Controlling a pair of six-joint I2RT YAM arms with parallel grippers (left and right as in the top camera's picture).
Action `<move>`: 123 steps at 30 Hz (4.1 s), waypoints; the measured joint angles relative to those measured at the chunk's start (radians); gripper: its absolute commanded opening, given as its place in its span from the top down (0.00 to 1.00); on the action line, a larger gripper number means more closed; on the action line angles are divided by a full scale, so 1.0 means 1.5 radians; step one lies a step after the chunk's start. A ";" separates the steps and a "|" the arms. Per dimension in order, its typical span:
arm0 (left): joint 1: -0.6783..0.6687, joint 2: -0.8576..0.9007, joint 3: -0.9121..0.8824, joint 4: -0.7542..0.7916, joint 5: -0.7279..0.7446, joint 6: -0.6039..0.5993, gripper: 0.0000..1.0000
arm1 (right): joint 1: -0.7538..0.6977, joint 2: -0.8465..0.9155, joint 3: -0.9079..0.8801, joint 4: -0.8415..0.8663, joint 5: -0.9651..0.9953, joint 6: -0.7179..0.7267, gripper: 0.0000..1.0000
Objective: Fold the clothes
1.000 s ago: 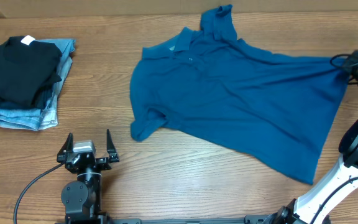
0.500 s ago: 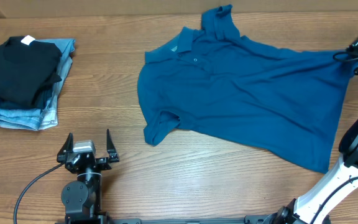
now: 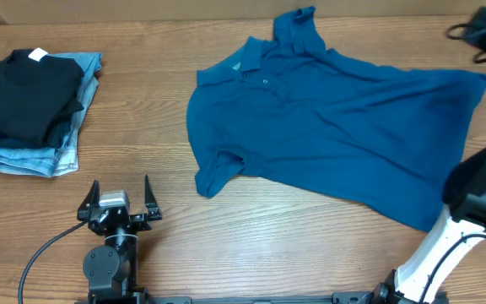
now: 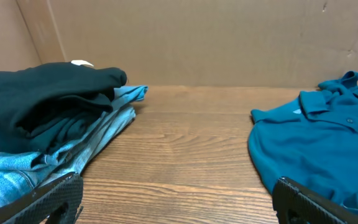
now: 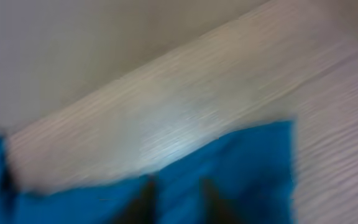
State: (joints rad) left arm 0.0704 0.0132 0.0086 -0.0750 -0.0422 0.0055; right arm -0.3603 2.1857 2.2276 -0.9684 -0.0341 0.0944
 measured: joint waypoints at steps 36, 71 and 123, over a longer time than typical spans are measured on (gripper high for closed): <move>-0.003 0.466 0.609 -0.275 0.192 -0.033 0.00 | 0.015 0.001 0.001 -0.484 -0.122 0.111 0.96; -0.235 1.529 1.299 -0.228 0.141 0.171 0.60 | 0.015 -0.530 -0.761 -0.187 -0.127 0.132 0.96; -0.068 1.609 1.331 -0.572 -0.144 -0.157 0.85 | 0.015 -0.530 -0.761 -0.198 -0.125 0.111 0.96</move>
State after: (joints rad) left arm -0.0319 2.4264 2.0056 -0.9329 -0.2577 -0.2298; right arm -0.3378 1.3903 1.0859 -1.2648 -0.2211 0.2611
